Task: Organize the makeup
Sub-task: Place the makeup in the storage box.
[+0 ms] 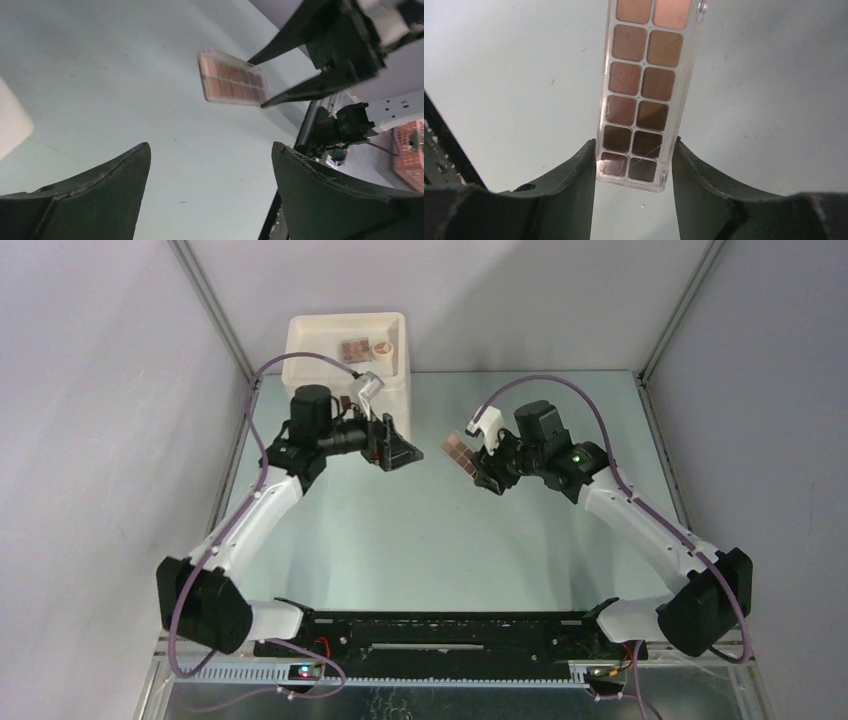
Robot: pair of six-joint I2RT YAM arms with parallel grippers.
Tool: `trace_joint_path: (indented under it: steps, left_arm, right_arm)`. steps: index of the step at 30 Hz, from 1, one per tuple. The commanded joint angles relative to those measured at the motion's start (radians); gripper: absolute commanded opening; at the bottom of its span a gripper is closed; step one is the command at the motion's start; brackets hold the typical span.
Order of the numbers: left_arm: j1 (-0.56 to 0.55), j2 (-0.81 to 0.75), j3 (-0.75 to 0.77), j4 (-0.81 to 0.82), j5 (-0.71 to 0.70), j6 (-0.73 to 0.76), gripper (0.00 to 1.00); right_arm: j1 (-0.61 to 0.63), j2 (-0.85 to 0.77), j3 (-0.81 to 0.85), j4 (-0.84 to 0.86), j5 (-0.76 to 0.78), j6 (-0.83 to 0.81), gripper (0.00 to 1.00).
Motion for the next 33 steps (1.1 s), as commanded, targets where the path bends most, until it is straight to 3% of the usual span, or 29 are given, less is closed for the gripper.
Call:
trace_joint_path:
  steps: [1, 13, 33]
  left_arm:
    - [-0.036, 0.079, 0.135, -0.031, 0.055, -0.055, 0.93]
    - [-0.127, 0.211, 0.243, -0.102, 0.138, -0.068, 0.89]
    - [-0.175, 0.333, 0.290, -0.106, 0.258, -0.137, 0.46]
  right_arm:
    - [0.031, -0.074, -0.010, 0.012, -0.064, -0.086, 0.01]
    - [0.088, -0.154, -0.061, -0.007, -0.082, -0.139, 0.00]
    - [0.097, -0.201, -0.100, 0.009, -0.093, -0.168, 0.00]
